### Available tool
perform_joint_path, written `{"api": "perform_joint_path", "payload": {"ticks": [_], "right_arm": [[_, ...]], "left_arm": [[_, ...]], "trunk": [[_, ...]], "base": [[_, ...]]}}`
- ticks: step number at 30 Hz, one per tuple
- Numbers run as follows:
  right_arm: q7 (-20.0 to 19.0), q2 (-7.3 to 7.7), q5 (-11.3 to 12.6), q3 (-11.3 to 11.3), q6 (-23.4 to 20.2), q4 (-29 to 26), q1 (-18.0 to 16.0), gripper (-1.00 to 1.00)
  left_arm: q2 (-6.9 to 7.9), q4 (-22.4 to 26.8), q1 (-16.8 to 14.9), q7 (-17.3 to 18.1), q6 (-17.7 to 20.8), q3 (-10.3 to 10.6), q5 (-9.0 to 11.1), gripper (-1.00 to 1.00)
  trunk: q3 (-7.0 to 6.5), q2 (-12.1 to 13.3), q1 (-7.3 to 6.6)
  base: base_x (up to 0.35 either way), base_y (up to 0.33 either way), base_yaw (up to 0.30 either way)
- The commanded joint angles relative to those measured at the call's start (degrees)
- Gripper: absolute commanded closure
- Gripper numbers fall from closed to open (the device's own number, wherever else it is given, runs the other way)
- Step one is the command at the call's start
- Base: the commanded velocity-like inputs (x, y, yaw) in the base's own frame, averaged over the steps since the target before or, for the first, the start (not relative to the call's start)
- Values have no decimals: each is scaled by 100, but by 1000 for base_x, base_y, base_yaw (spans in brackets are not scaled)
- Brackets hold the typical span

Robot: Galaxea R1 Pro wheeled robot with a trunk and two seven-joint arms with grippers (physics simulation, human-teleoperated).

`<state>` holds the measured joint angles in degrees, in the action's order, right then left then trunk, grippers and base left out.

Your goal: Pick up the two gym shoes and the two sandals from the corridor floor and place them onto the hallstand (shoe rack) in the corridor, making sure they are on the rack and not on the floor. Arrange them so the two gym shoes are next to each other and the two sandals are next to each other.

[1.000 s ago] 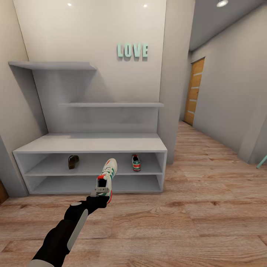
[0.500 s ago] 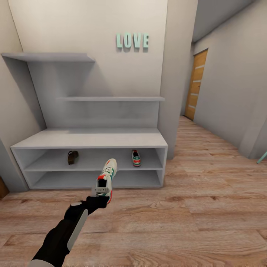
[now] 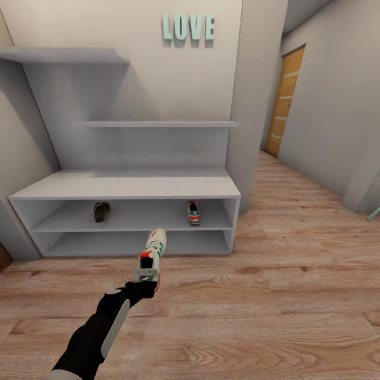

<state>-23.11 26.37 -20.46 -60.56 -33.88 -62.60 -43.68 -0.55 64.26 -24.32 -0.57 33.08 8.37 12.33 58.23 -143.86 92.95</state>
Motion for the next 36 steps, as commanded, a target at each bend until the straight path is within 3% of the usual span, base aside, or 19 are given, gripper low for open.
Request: {"api": "perform_joint_path", "payload": {"ticks": [1, 5, 8, 29, 36], "right_arm": [[-53, 0, -54, -14, -14, -7, -9, 100], [-53, 0, -54, -10, -14, -7, -9, 100], [-55, 0, -54, -13, -14, -7, -9, 100], [-53, 0, -59, -12, -17, -8, -9, 100], [-53, 0, -61, -11, -16, -10, -9, 100]], "left_arm": [[-33, 2, -3, -92, 27, 0, 24, 100], [-333, -16, -12, -1040, 18, 6, 22, 100], [-429, -18, -18, -1345, 5, 7, 14, 100], [-447, -18, -46, -1420, -282, 13, -9, 100], [-440, -3, -54, -1420, -465, 16, -18, 100]], "trunk": [[38, -5, 1], [164, -10, 11], [259, -14, 19], [882, -42, 73], [905, -44, 76]], "base": [[0, 0, 0], [0, 0, 0], [0, 0, 0], [0, 0, 0], [0, 0, 0]]}}
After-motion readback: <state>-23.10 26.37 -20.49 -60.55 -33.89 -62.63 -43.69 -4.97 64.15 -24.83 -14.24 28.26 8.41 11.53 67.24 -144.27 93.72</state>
